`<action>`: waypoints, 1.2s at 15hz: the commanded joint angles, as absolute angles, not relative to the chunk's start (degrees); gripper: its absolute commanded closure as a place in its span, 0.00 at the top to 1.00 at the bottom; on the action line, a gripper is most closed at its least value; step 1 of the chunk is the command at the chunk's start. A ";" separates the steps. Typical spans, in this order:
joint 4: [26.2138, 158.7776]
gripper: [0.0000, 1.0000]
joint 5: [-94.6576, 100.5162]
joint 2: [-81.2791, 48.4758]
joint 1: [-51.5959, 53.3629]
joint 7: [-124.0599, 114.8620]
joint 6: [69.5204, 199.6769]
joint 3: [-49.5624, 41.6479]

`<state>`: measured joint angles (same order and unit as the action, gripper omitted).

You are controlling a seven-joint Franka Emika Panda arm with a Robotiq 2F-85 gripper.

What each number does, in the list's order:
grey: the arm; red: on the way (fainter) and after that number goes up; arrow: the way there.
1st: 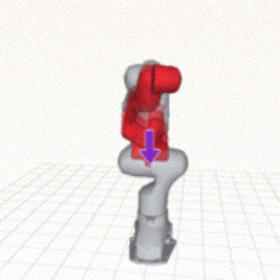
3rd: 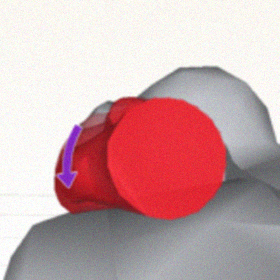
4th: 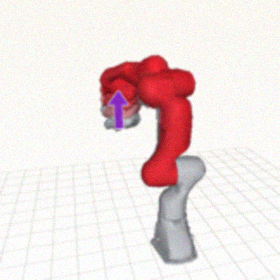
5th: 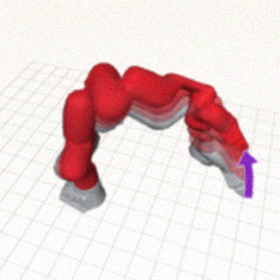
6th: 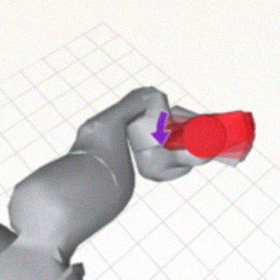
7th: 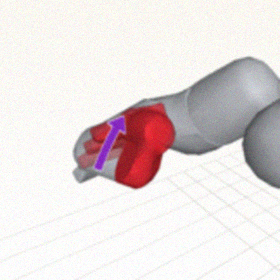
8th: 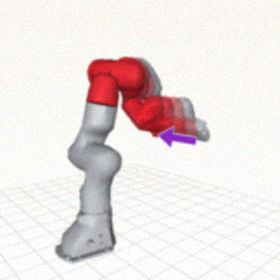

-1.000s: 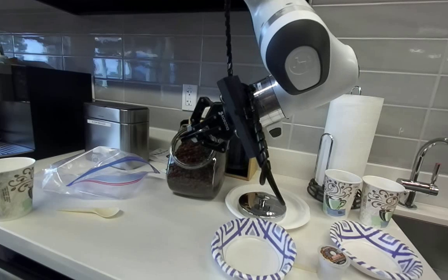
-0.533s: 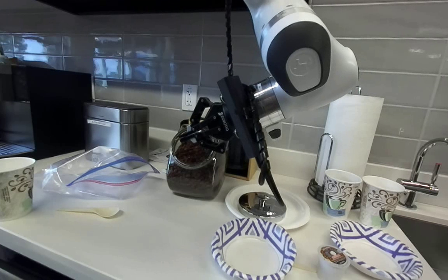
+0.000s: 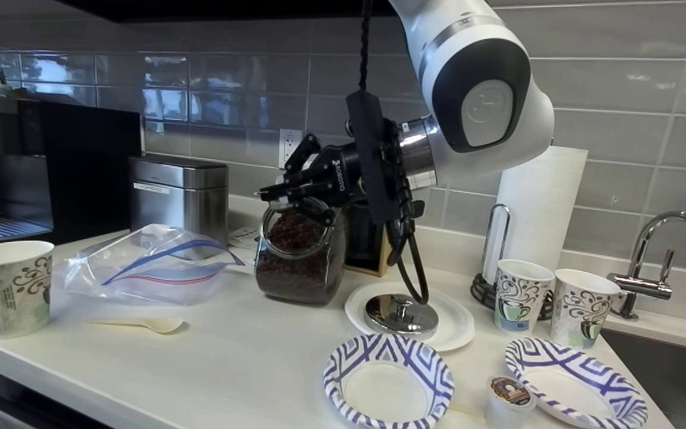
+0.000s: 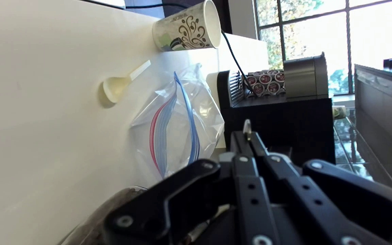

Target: Use the spoon to put some of the contents of the jar in the plate

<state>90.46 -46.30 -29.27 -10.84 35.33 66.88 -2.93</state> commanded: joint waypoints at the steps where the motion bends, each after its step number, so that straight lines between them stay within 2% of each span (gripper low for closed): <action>1: 85.76 0.01 -45.24 -33.00 -10.53 27.12 66.46 -3.05; 18: 73.13 0.01 -35.22 -41.25 -8.43 19.73 71.19 0.59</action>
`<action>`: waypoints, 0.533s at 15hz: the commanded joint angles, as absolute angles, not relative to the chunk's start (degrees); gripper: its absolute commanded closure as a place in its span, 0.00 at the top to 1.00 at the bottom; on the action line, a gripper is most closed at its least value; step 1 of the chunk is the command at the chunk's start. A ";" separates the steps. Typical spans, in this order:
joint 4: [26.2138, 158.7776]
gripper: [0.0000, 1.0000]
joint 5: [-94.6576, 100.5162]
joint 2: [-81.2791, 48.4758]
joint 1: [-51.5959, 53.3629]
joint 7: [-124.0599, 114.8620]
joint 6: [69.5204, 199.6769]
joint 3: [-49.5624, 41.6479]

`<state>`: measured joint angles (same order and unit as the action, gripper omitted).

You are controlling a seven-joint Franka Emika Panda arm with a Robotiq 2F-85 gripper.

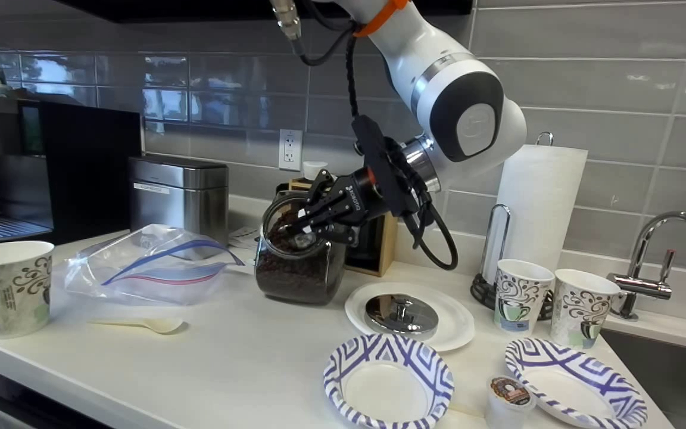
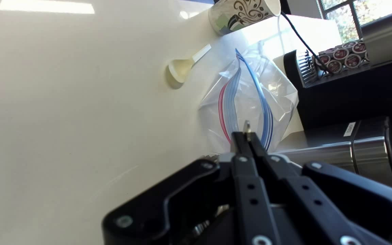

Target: Use the spoon to put some of the contents of the jar in the plate

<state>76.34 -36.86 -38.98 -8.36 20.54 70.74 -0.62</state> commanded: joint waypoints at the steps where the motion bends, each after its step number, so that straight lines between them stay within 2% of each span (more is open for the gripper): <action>1: 72.76 0.01 -34.98 -41.62 -8.39 19.87 71.24 0.81; 8: 71.85 0.01 -34.95 -43.29 -8.77 21.49 71.91 2.14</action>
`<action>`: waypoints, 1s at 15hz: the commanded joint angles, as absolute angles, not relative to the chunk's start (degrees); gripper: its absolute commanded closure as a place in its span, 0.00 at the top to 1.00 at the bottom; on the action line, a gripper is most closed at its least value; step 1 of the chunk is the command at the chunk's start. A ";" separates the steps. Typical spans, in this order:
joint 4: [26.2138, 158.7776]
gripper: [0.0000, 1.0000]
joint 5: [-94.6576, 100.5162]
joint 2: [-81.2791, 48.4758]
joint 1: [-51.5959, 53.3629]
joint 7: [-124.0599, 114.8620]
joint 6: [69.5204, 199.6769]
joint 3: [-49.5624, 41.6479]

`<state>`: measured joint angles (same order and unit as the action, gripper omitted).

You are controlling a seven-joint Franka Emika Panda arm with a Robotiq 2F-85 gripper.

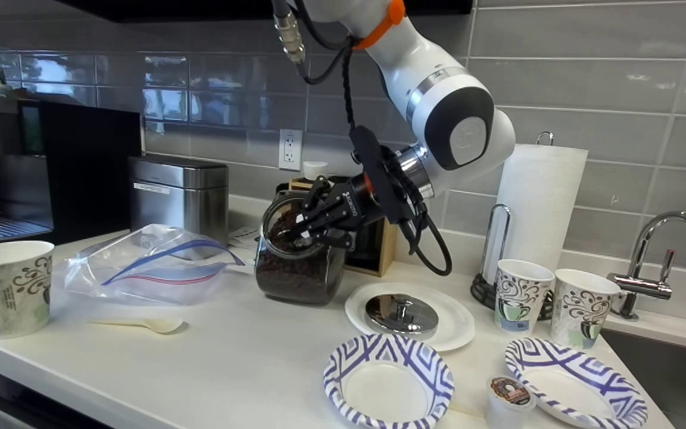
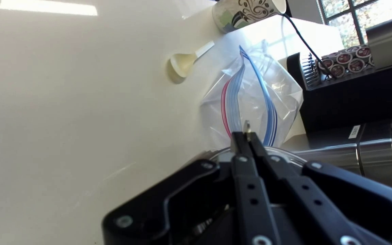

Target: Use the spoon to put some of the contents of the jar in the plate

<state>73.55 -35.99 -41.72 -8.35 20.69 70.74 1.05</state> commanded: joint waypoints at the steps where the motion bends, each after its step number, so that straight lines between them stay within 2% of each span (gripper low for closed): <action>1: 71.98 0.01 -35.11 -43.27 -8.88 21.99 72.28 2.26; 15: 73.84 0.01 -39.31 -42.49 -11.59 29.48 73.18 4.77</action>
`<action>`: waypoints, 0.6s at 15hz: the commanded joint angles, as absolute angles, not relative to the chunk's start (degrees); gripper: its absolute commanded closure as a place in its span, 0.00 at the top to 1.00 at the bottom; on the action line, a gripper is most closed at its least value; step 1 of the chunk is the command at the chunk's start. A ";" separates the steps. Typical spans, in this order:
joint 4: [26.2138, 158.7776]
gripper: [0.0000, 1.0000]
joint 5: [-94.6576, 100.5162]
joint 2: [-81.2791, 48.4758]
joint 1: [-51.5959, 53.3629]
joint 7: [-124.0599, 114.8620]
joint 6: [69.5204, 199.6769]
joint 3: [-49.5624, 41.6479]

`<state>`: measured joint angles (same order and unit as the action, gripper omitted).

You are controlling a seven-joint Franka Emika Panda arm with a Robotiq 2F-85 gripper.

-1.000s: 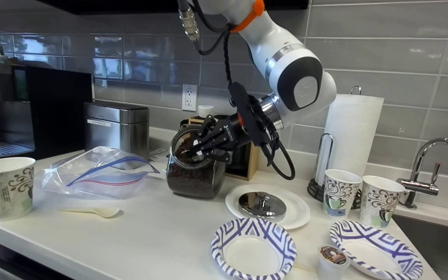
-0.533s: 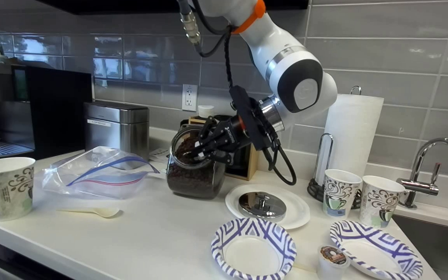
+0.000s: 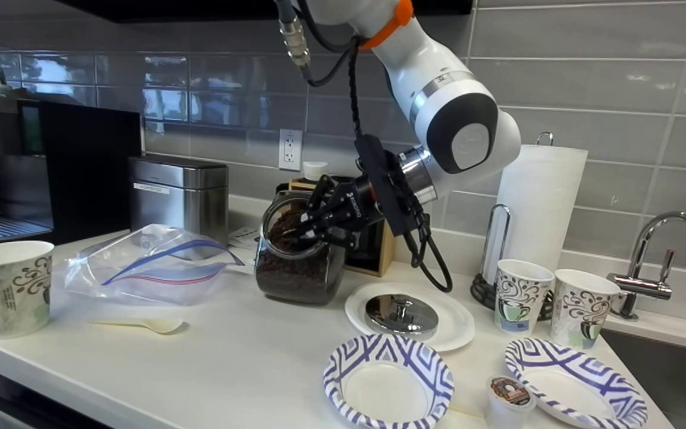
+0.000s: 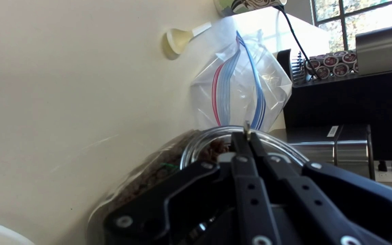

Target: Use the spoon to put some of the contents of the jar in the plate

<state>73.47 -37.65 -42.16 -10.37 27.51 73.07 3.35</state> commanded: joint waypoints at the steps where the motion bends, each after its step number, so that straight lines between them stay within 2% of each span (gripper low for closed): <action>1: 74.30 0.01 -39.50 -42.17 -11.66 30.40 73.54 4.83; 9: 76.04 0.01 -40.99 -41.44 -12.17 35.16 73.67 4.74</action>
<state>74.13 -39.90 -42.18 -11.35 33.12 73.07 4.06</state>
